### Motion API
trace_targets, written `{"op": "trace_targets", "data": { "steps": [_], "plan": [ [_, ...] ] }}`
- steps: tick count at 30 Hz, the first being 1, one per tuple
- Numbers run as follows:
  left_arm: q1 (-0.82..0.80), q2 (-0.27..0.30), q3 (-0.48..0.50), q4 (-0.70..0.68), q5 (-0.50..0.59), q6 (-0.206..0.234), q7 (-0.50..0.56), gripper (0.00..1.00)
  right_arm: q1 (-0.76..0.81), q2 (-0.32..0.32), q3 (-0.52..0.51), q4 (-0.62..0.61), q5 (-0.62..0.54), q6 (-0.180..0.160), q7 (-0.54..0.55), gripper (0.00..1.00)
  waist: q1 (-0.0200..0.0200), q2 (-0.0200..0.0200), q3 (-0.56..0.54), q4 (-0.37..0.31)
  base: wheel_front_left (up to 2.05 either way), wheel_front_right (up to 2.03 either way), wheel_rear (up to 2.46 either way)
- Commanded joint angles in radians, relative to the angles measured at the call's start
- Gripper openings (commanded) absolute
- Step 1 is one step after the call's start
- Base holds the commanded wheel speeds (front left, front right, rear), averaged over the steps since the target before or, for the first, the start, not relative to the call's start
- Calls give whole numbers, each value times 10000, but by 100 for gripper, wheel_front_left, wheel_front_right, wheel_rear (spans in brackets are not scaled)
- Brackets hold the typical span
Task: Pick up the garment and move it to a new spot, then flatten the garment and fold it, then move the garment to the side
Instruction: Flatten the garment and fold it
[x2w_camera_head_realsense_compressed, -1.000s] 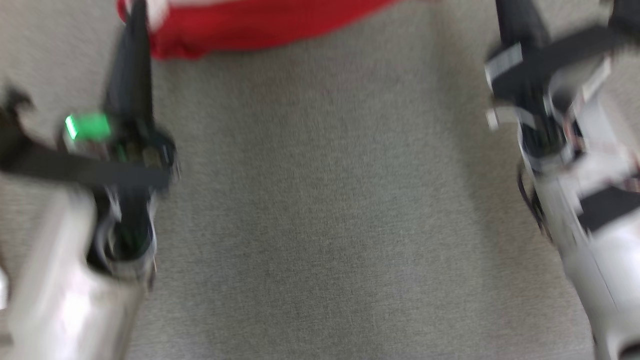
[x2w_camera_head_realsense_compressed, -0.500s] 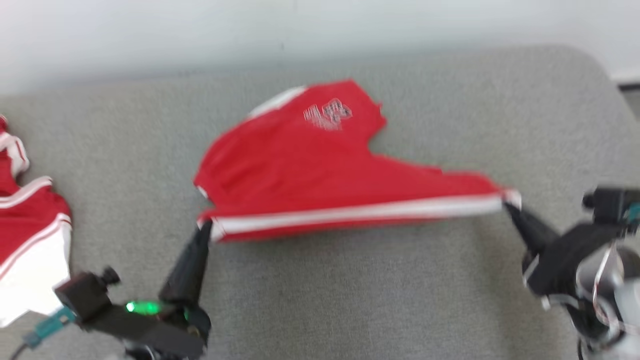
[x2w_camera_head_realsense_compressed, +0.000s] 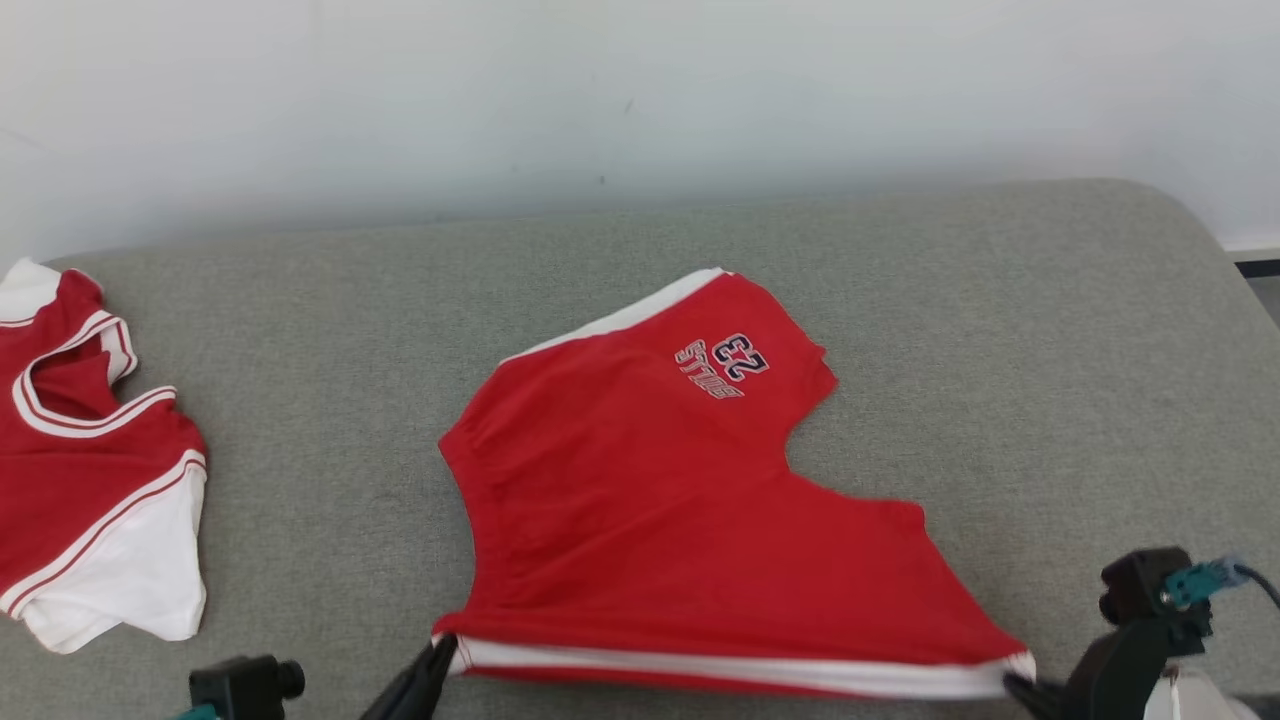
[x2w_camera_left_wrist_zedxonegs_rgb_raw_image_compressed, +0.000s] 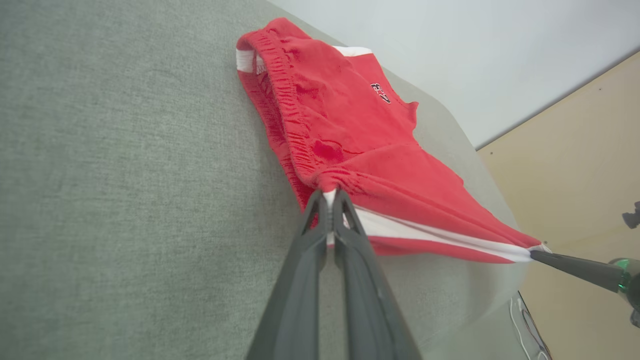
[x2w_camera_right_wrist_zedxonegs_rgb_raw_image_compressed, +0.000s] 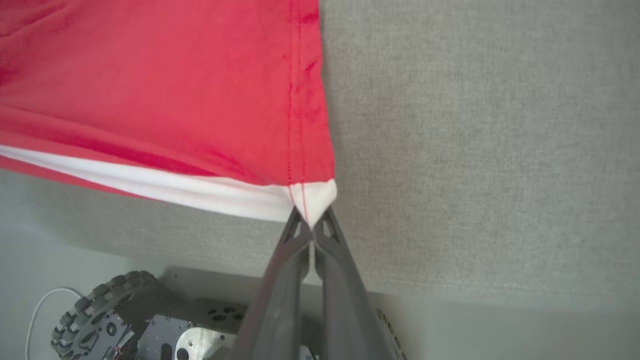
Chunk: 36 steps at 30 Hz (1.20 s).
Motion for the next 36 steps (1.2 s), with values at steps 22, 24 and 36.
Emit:
{"op": "trace_targets", "data": {
  "steps": [22,24,36],
  "plan": [
    [-163,-329,-249,-1242,-708,496,1026,0,-483,-585,-466,-1847,-294,-38,921,0,1,1,443,841,0,0,0],
    [-618,-529,-194,-938,-591,440,893,0,-1164,-843,-182,-1294,-316,-36,603,0,1,1,559,863,0,0,0],
    [-3283,-1441,-448,1335,647,557,307,0,-5751,-1904,2006,3077,-285,-38,-1519,0,1,1,1557,1340,0,0,0]
  ]
}}
